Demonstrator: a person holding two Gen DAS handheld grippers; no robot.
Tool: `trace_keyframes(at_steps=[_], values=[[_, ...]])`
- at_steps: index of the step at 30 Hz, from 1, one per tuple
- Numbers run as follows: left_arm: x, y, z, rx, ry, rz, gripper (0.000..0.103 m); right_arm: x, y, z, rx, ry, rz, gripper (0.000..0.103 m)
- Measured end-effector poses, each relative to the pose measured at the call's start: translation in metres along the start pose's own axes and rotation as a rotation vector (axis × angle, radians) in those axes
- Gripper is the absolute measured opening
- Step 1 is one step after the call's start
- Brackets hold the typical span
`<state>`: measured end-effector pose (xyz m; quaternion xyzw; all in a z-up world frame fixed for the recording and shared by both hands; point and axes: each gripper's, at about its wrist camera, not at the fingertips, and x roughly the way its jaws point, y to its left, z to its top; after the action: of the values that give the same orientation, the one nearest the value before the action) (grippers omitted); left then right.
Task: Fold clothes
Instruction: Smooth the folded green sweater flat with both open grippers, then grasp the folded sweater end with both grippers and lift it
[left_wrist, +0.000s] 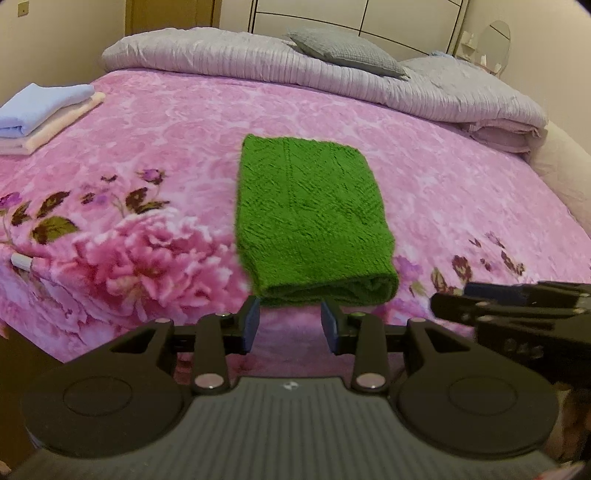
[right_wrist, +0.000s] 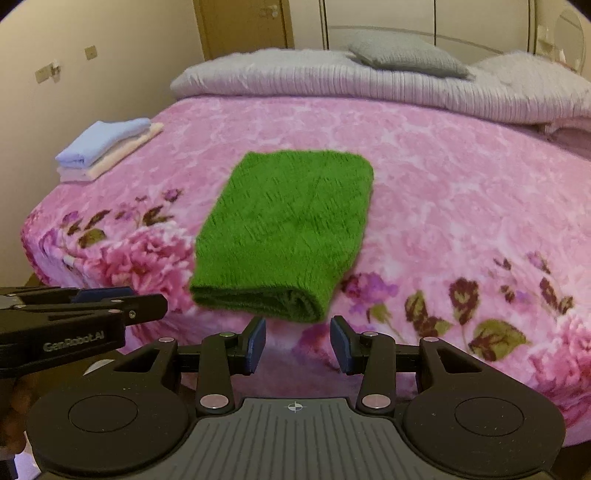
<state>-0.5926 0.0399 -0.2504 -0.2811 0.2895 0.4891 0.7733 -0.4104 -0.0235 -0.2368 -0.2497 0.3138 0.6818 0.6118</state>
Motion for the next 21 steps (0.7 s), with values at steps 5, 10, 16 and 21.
trace_keyframes(at_steps=[5, 10, 16, 21], values=[[0.007, 0.015, 0.011, -0.031, -0.031, -0.045, 0.035, -0.009, -0.002, 0.009, 0.040, -0.063, 0.003, 0.043], [0.017, 0.056, 0.018, -0.208, -0.050, -0.199, 0.043, -0.009, -0.038, 0.025, 0.246, -0.108, 0.175, 0.065], [0.056, 0.112, 0.027, -0.486, 0.001, -0.345, 0.044, 0.022, -0.101, 0.041, 0.587, -0.080, 0.369, 0.091], [0.108, 0.131, 0.037, -0.609, 0.053, -0.406, 0.044, 0.063, -0.132, 0.044, 0.678, -0.050, 0.382, 0.091]])
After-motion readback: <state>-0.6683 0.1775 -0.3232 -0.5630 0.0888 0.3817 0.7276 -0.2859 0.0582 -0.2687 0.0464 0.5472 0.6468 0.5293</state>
